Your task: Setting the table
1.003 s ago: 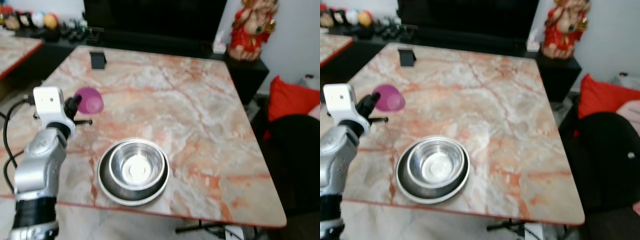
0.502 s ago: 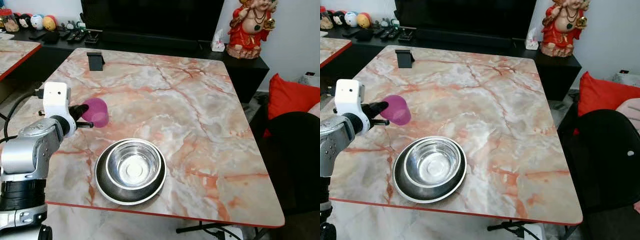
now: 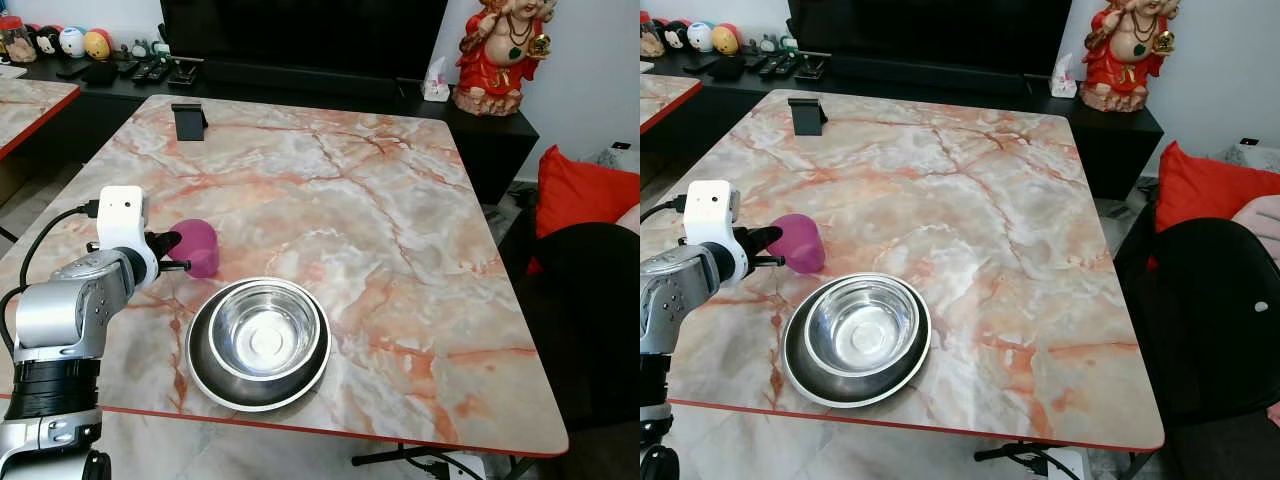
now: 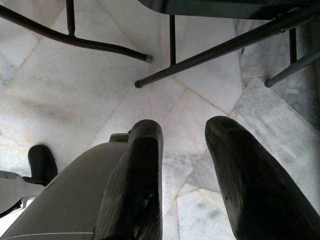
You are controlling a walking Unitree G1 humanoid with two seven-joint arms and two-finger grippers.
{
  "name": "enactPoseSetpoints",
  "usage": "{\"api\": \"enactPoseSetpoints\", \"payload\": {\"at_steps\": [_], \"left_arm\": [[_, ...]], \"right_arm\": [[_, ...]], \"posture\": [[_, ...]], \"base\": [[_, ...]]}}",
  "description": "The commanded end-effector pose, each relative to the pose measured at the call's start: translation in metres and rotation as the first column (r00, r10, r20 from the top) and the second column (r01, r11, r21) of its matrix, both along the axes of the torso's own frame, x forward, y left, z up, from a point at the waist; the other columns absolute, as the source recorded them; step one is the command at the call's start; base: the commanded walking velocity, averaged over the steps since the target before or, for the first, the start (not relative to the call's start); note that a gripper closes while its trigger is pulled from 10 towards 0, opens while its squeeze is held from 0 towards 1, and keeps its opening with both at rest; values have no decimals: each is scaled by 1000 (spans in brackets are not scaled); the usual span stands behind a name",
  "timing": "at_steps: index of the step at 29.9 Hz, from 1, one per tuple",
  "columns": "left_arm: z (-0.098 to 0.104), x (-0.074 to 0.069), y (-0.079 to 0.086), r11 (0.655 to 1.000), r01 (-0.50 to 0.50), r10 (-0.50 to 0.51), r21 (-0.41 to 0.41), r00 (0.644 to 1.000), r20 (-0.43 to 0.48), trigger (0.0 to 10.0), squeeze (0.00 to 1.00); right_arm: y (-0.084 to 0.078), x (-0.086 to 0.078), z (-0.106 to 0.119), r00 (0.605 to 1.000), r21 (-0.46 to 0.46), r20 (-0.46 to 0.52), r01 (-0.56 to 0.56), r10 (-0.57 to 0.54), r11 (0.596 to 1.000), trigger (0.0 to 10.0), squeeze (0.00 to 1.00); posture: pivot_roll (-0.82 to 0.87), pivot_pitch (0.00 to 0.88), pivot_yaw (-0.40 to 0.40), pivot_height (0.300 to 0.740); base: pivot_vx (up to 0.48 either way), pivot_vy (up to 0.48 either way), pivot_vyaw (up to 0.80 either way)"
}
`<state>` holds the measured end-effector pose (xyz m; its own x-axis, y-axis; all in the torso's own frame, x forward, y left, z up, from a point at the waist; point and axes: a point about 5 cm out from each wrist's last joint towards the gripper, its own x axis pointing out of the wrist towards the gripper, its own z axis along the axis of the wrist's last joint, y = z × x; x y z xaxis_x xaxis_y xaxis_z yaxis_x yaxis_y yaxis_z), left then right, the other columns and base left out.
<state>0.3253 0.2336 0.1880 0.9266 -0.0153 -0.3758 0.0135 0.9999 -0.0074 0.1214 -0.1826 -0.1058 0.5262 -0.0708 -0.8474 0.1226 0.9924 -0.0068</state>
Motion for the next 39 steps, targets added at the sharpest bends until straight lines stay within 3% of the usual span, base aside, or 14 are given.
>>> {"api": "enactPoseSetpoints", "payload": {"at_steps": [1, 30, 31, 32, 36, 38, 39], "left_arm": [[-2, 1, 0, 1000, -7, 7, -1, 1000, -23, 10000, 0], [-6, 0, -3, 1000, 1, -2, -19, 999, -37, 10000, 51], [-6, 0, -3, 1000, 2, -2, -19, 999, -37, 10000, 384], [-6, 0, -3, 1000, 3, -4, -20, 999, -38, 10000, 471], [-5, 0, -3, 1000, 4, -4, -20, 999, -37, 10000, 427], [-4, 1, -3, 1000, -3, 3, -17, 1000, -26, 10000, 522], [-4, 1, -3, 1000, -4, 4, -16, 1000, -24, 10000, 969]], "right_arm": [[-1, -1, 0, 1000, -1, -10, 6, -6, 1000, 10000, 0], [-1, -2, -1, 1000, 3, -15, 4, -4, 1000, 10000, 0], [-1, -2, -1, 1000, 3, -15, 3, -3, 1000, 10000, 0], [-1, -2, -1, 1000, 3, -15, 3, -3, 1000, 10000, 0], [-1, -2, -1, 1000, 3, -16, 2, -2, 1000, 10000, 0], [-1, -2, -1, 1000, 2, -16, 1, -1, 1000, 10000, 0], [-1, -2, -1, 1000, 1, -17, 0, 0, 1000, 10000, 0]], "posture": [[25, 0, -64, 740], [26, 0, -66, 740], [26, 0, -66, 740], [26, 0, -66, 740], [27, 0, -66, 740], [28, 0, -66, 740], [28, 0, -66, 740]], "base": [[0, 0, 0], [0, 0, 0], [0, 0, 0], [0, 0, 0], [0, 0, 0], [0, 0, 0], [0, 0, 0]]}}
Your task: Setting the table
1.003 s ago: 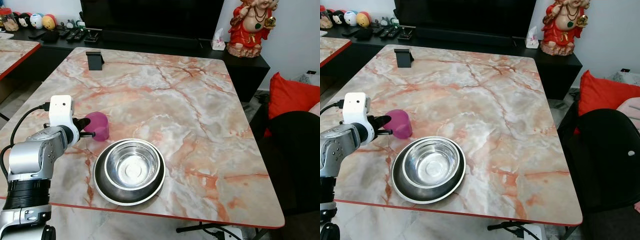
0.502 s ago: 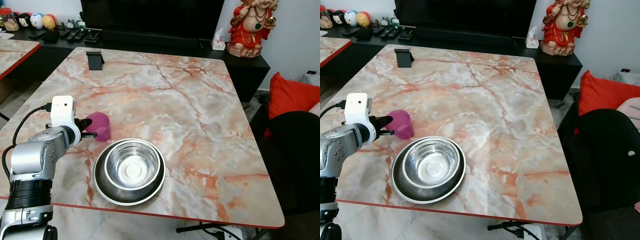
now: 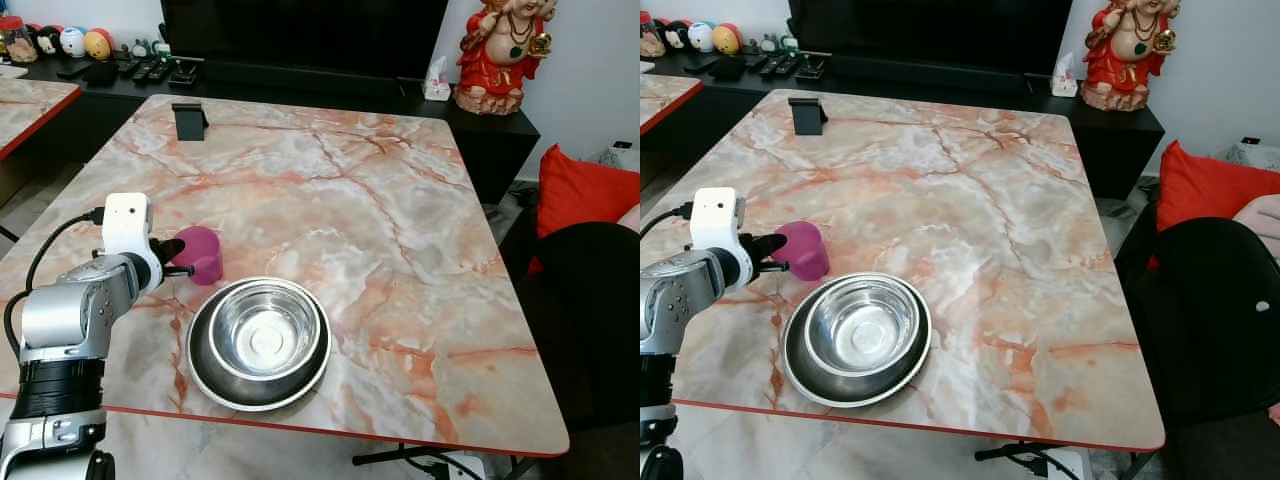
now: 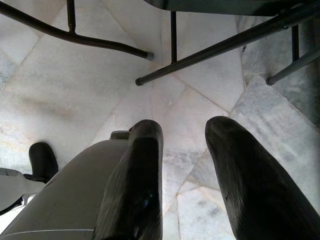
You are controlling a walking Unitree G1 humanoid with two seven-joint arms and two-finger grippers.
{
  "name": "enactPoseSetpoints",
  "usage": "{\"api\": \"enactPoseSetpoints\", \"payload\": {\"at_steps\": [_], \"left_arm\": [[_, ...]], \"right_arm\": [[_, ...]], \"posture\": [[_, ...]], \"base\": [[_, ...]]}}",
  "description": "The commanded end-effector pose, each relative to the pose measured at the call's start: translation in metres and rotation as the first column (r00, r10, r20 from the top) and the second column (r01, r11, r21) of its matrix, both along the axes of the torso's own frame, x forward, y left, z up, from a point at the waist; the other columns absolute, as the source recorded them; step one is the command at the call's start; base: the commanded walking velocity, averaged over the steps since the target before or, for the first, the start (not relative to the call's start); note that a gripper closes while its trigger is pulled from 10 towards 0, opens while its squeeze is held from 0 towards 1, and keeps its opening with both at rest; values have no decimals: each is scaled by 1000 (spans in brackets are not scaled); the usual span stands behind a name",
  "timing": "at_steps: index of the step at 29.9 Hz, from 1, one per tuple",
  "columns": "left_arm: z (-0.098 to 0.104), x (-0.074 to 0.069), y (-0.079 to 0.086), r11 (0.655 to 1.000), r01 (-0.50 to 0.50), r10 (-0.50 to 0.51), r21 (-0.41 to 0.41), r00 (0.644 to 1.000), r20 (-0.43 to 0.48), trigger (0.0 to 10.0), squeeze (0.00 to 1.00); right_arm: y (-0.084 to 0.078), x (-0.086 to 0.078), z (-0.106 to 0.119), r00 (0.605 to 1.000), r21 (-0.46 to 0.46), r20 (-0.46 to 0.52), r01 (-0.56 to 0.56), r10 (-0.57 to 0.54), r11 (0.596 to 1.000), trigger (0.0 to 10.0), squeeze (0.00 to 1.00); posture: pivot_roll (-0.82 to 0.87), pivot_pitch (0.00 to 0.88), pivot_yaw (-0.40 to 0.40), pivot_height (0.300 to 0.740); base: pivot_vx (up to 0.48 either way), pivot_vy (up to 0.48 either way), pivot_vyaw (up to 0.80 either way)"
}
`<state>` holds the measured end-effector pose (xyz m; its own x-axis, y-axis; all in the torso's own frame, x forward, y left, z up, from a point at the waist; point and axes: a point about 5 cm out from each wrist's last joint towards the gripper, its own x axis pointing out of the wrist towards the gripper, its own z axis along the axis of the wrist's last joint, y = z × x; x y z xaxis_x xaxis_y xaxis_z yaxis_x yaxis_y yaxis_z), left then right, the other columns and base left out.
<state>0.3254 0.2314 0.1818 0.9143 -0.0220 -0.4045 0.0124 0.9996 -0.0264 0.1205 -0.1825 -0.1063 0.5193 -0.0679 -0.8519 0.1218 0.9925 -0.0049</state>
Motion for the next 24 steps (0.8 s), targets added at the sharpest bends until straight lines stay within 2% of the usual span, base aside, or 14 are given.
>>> {"api": "enactPoseSetpoints", "payload": {"at_steps": [1, 5, 6, 7, 8, 15, 20, 24], "left_arm": [[2, 1, -1, 1000, -4, 4, 3, 1000, 8, 10000, 1000], [3, 1, -2, 1000, -3, 3, 2, 1000, 8, 10000, 988], [3, 1, -2, 1000, -4, 4, 2, 1000, 8, 10000, 937], [3, 1, -2, 1000, -5, 5, 1, 1000, 10, 10000, 784], [3, 1, -2, 1000, -8, 8, -4, 1000, 16, 10000, 0], [6, 2, -4, 1000, -12, 12, -7, 999, 42, 10000, 0], [17, 6, -7, 1000, 8, -7, -3, 993, 121, 10000, 0], [19, 6, -10, 1000, 21, -21, 2, 990, 140, 10000, 0]], "right_arm": [[-2, -2, 0, 1000, -3, -9, 1, -1, 1000, 10000, 0], [-2, -2, 0, 1000, -3, -9, 2, -2, 1000, 10000, 0], [-2, -2, -1, 1000, -3, -9, 2, -2, 1000, 10000, 0], [-2, -2, -1, 1000, -3, -9, 2, -2, 1000, 10000, 0], [-2, -2, -1, 1000, -2, -9, 1, -1, 1000, 10000, 0], [-1, -2, -1, 1000, -1, -9, 2, -2, 1000, 10000, 0], [-1, -2, -1, 1000, -1, -9, 1, -1, 1000, 10000, 0], [-1, -2, 0, 1000, -1, -9, 1, -1, 1000, 10000, 0]], "posture": [[28, 0, -67, 740], [27, 0, -66, 740], [27, 0, -66, 740], [29, 0, -67, 740], [29, 0, -67, 740], [28, 0, -68, 740], [28, 0, -67, 740], [29, 0, -68, 740]], "base": [[0, 0, 0], [0, 0, 0], [0, 0, 0], [0, 0, 0], [0, 0, 0], [0, 0, 0], [0, 0, 0], [0, 0, 0]]}}
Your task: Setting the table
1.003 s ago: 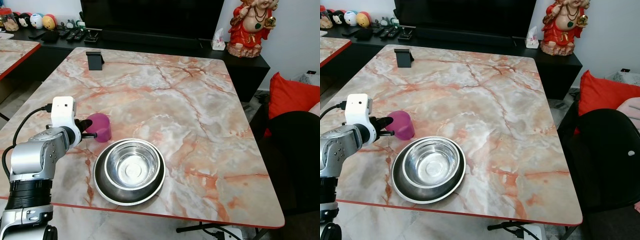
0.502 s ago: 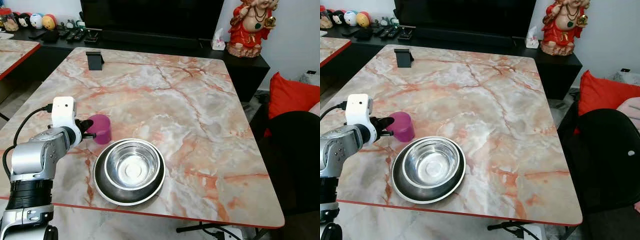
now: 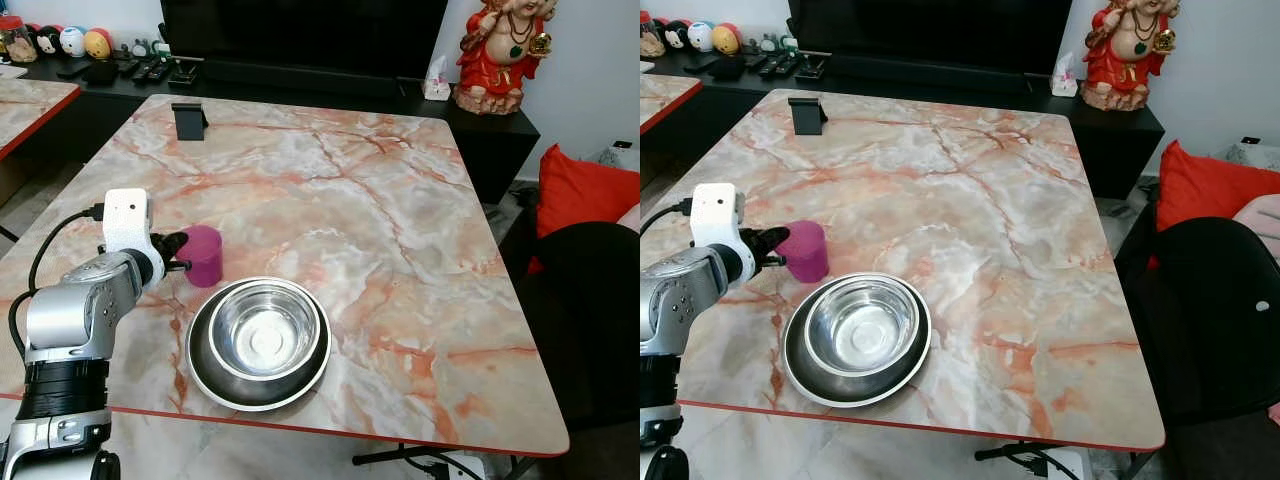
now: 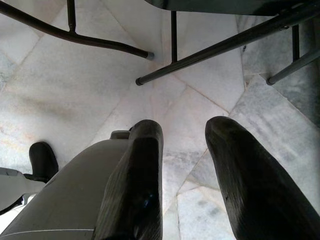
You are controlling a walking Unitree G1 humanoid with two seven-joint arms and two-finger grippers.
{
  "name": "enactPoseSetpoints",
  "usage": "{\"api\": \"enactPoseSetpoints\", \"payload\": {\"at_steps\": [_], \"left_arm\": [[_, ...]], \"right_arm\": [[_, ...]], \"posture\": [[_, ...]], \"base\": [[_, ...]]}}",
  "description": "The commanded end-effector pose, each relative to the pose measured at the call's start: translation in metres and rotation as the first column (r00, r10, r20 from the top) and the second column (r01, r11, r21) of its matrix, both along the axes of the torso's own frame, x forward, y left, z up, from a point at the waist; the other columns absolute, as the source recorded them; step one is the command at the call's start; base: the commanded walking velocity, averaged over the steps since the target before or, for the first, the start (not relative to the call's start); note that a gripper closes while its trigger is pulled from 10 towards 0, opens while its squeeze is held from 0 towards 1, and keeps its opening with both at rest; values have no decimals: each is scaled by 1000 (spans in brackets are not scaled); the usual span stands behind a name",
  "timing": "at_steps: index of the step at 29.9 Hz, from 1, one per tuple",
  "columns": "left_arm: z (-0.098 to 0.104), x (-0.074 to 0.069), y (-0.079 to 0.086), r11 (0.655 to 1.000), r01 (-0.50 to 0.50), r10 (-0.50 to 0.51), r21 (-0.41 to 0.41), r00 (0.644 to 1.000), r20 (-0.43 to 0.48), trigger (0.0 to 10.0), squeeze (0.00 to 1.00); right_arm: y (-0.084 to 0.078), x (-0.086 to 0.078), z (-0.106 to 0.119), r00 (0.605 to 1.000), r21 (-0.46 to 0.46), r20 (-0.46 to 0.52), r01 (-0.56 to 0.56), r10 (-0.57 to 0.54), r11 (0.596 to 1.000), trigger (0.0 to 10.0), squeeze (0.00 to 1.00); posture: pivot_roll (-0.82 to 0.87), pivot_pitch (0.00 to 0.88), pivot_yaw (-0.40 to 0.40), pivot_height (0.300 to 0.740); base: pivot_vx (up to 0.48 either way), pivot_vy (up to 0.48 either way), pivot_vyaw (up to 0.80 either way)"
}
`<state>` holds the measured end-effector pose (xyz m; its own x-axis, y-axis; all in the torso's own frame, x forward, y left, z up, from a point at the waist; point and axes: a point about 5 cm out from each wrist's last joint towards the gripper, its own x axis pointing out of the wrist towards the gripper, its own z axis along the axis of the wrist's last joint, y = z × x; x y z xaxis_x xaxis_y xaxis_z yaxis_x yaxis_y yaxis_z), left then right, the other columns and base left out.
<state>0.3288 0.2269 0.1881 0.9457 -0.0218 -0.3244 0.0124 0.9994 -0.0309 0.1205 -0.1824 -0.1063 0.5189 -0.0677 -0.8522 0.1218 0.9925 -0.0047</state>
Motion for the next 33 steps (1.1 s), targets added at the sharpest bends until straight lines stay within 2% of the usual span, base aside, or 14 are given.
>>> {"api": "enactPoseSetpoints", "payload": {"at_steps": [1, 3, 4, 5, 6, 9, 15, 16, 17, 21, 22, 26, 30, 33], "left_arm": [[13, 2, -6, 999, 30, -30, 13, 998, 63, 10000, 0], [18, 3, -5, 999, 16, -20, 35, 993, 120, 10000, 0], [18, 3, -5, 999, 16, -20, 35, 993, 120, 10000, 0], [26, 3, -4, 997, 9, -23, 72, 980, 197, 10000, 0], [26, 3, -4, 997, 9, -23, 72, 980, 197, 10000, 0], [42, -1, -7, 981, -6, -68, 191, 923, 379, 10000, 0], [41, -11, -24, 943, -31, -149, 330, 850, 505, 10000, 0], [38, -15, -31, 942, -23, -168, 334, 831, 530, 10000, 0], [38, -15, -32, 945, -22, -167, 326, 826, 538, 10000, 0], [35, -20, -54, 964, 35, -190, 262, 782, 594, 10000, 0], [35, -20, -54, 964, 35, -190, 262, 782, 594, 10000, 0], [29, -25, -77, 958, 94, -248, 272, 745, 619, 10000, 0], [27, -25, -86, 951, 125, -280, 282, 732, 621, 10000, 0], [28, -24, -85, 951, 127, -283, 283, 728, 624, 10000, 0]], "right_arm": [[-1, -2, 0, 1000, -1, -8, 2, -2, 1000, 10000, 0], [-1, -1, 0, 1000, -1, -8, 2, -2, 1000, 10000, 0], [-1, -1, 0, 1000, -1, -8, 2, -2, 1000, 10000, 0], [-1, -1, 0, 1000, -1, -7, 2, -2, 1000, 10000, 0], [-1, -1, 0, 1000, -1, -7, 2, -2, 1000, 10000, 0], [-2, -1, 0, 1000, -4, -6, 3, -3, 1000, 10000, 0], [-2, -1, 0, 1000, -9, -2, 7, -7, 1000, 10000, 0], [-2, -1, 0, 1000, -11, -1, 8, -8, 1000, 10000, 0], [-2, -1, 0, 1000, -12, -1, 9, -9, 1000, 10000, 0], [-3, -1, 0, 1000, -16, 1, 14, -14, 1000, 10000, 0], [-3, -1, 0, 1000, -16, 1, 14, -14, 1000, 10000, 0], [-2, -2, 0, 1000, -17, 6, 30, -30, 999, 10000, 0], [0, -3, 0, 999, -14, 6, 34, -34, 999, 10000, 0], [3, -3, -1, 999, -9, 6, 38, -38, 999, 10000, 0]], "posture": [[29, 0, -68, 740], [29, 0, -69, 740], [29, 0, -69, 740], [29, 0, -68, 740], [29, 0, -68, 740], [31, 0, -68, 740], [27, 0, -67, 740], [28, 0, -67, 740], [28, 0, -68, 740], [30, 0, -67, 740], [30, 0, -67, 740], [24, 0, -56, 740], [16, 0, -44, 740], [12, 0, -31, 740]], "base": [[0, 0, 0], [0, 0, 0], [0, 0, 0], [0, 0, 0], [0, 0, 0], [0, 0, 0], [0, 0, 0], [0, 0, 0], [0, 0, 0], [0, 0, 0], [0, 0, 0], [0, 0, 0], [0, 0, 0], [0, 0, 0]]}}
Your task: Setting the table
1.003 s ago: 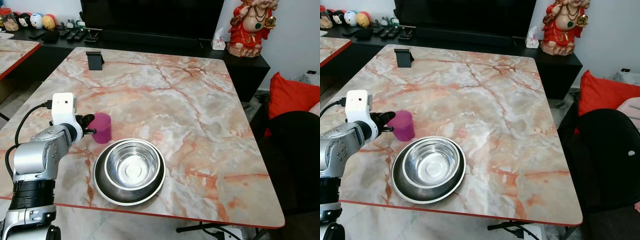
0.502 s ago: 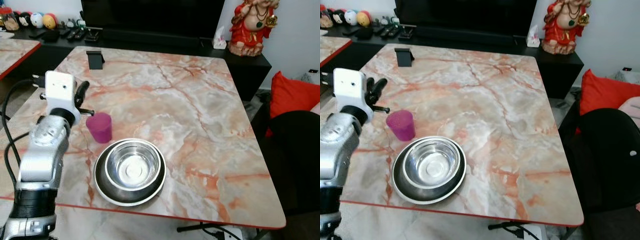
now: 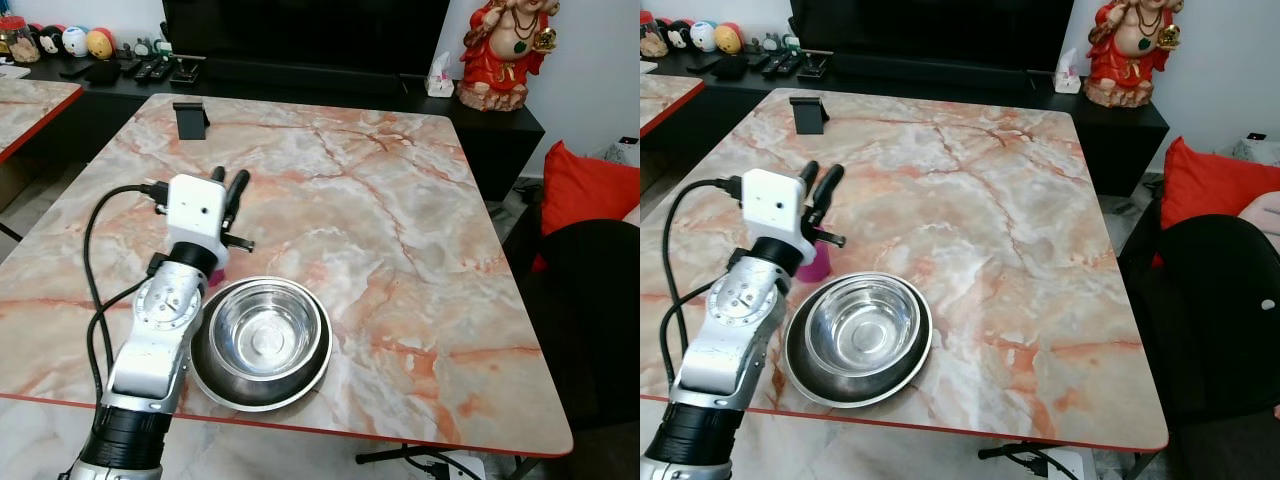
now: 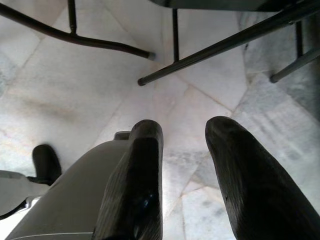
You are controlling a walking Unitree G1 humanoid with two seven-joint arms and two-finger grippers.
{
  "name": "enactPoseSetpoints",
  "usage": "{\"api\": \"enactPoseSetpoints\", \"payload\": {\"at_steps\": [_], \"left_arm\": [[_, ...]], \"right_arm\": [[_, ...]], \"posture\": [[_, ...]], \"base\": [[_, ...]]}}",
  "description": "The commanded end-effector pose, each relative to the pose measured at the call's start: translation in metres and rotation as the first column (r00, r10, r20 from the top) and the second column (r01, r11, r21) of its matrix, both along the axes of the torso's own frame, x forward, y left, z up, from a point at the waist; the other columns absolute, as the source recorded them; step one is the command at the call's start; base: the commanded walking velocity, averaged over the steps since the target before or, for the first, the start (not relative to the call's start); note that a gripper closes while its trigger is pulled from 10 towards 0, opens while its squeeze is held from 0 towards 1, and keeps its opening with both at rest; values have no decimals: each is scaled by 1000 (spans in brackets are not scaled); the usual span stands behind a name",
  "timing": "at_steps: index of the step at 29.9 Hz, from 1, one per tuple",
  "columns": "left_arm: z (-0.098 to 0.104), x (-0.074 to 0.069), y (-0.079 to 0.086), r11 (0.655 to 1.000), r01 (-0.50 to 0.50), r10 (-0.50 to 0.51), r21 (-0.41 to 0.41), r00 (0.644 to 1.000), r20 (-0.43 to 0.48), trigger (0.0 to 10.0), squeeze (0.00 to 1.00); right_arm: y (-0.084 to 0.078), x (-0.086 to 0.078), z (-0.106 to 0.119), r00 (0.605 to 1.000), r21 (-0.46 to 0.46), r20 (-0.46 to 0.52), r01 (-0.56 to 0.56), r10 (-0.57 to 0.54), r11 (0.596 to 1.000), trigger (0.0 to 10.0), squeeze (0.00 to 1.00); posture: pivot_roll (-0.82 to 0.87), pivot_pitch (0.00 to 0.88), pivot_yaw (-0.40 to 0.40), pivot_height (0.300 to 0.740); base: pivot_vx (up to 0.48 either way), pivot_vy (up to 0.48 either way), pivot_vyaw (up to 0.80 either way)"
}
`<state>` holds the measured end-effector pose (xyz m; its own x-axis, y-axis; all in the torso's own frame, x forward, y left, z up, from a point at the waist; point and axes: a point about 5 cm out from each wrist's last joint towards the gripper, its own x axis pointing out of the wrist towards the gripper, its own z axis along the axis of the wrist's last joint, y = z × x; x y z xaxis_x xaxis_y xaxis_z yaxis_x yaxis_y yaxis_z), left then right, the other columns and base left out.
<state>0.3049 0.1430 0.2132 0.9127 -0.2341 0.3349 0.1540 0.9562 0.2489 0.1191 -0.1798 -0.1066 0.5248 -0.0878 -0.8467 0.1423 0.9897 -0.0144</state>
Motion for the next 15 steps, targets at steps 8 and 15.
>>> {"api": "enactPoseSetpoints", "payload": {"at_steps": [8, 15], "left_arm": [[6, 2, 7, 999, -29, 28, 23, 999, 46, 10000, 0], [4, 1, 11, 997, -72, 72, 1, 996, 45, 10000, 0]], "right_arm": [[4, -3, -1, 1000, 10, -4, 23, -23, 1000, 10000, 0], [3, -2, -1, 1000, 7, -3, 28, -28, 1000, 10000, 0]], "posture": [[10, 0, -18, 740], [20, 0, -30, 740]], "base": [[0, 0, 0], [0, 0, 0]]}}
